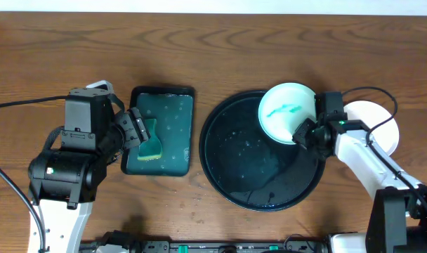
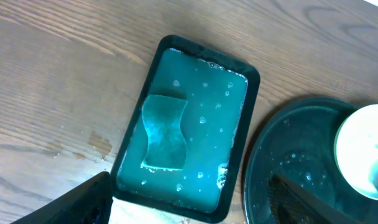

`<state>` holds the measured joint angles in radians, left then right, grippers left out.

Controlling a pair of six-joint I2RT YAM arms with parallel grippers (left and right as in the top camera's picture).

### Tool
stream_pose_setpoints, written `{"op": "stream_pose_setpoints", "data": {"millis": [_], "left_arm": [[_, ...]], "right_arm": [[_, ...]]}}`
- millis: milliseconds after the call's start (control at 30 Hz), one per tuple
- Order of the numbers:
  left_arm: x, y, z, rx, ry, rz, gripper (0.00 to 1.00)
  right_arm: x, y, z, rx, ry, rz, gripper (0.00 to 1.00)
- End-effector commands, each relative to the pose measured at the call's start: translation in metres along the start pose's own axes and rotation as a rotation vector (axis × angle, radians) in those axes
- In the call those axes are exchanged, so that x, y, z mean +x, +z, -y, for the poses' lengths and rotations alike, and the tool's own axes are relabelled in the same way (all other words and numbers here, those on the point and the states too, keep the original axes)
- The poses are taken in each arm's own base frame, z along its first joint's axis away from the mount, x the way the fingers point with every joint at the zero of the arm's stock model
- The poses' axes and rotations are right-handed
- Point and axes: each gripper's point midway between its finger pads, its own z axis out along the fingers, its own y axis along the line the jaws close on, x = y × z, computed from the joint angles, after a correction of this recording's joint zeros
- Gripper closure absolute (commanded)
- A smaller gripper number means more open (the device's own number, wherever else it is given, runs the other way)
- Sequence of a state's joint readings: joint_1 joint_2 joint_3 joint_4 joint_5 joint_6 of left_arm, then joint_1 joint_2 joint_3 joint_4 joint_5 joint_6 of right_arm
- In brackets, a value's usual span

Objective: Clean dirty plates on tray and stack at the side
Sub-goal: 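Slide the pale green plate to the center of the black tray with the right gripper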

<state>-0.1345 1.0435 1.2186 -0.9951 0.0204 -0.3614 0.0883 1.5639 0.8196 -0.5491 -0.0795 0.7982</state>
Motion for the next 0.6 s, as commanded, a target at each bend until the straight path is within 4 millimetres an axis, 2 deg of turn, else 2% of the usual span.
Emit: {"op": "stream_pose_setpoints", "data": {"millis": [0,100,200,267,300,367,400,467,567], "left_arm": [[-0.003,-0.003,0.0,-0.001,0.006,0.009,0.2],[-0.003,-0.003,0.0,-0.001,0.006,0.009,0.2],[-0.003,-0.003,0.0,-0.001,0.006,0.009,0.2],[-0.003,-0.003,0.0,-0.001,0.006,0.009,0.2],[-0.003,-0.003,0.0,-0.001,0.006,0.009,0.2],[-0.003,-0.003,0.0,-0.001,0.006,0.009,0.2],[-0.003,-0.003,0.0,-0.001,0.006,0.009,0.2],[-0.003,-0.003,0.0,-0.001,0.006,0.009,0.2],[-0.003,-0.003,0.0,-0.001,0.006,0.009,0.2]], "right_arm": [[0.004,0.006,0.006,0.016,0.066,0.003,0.67],[0.002,0.009,0.015,0.052,0.066,0.025,0.76],[0.001,0.011,0.025,0.093,0.066,0.05,0.79],[-0.002,0.013,0.033,0.124,0.064,0.081,0.88],[-0.004,0.014,0.037,0.138,0.063,0.102,0.98],[-0.007,0.014,0.038,0.141,0.042,0.118,0.99],[-0.009,0.015,0.033,0.122,-0.004,0.12,0.99],[-0.009,0.012,0.005,-0.001,-0.189,0.096,0.99],[-0.005,0.002,-0.024,-0.136,-0.365,0.067,0.99]]}}
